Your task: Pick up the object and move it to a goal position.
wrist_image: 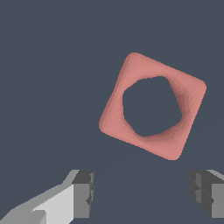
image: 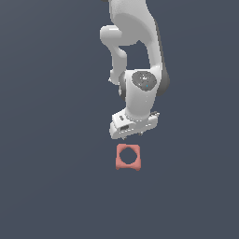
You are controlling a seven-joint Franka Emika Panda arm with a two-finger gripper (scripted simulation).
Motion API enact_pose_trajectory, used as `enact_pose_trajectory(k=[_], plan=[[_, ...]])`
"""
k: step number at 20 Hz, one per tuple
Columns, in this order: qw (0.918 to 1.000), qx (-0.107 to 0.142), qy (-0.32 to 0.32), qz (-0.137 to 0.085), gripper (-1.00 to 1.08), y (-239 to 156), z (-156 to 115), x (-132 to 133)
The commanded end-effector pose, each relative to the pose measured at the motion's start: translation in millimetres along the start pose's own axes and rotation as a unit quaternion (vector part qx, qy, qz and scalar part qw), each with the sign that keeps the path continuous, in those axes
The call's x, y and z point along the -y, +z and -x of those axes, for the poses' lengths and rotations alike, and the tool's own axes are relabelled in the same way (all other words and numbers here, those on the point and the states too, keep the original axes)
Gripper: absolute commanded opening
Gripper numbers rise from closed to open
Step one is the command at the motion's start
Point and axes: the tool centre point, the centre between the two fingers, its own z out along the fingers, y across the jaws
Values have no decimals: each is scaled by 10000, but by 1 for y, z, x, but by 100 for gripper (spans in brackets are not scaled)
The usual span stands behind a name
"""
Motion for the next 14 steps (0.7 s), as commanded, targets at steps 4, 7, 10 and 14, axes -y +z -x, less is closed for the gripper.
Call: enact_pose_trajectory(k=[4, 7, 10, 14], plan=[[9959, 52, -899, 57, 68, 22, -13, 8], [9911, 75, -1325, 78, 68, 32, -20, 13], [9859, 93, -1666, 91, 68, 41, -24, 16], [9799, 109, -1990, 102, 68, 50, -29, 20]])
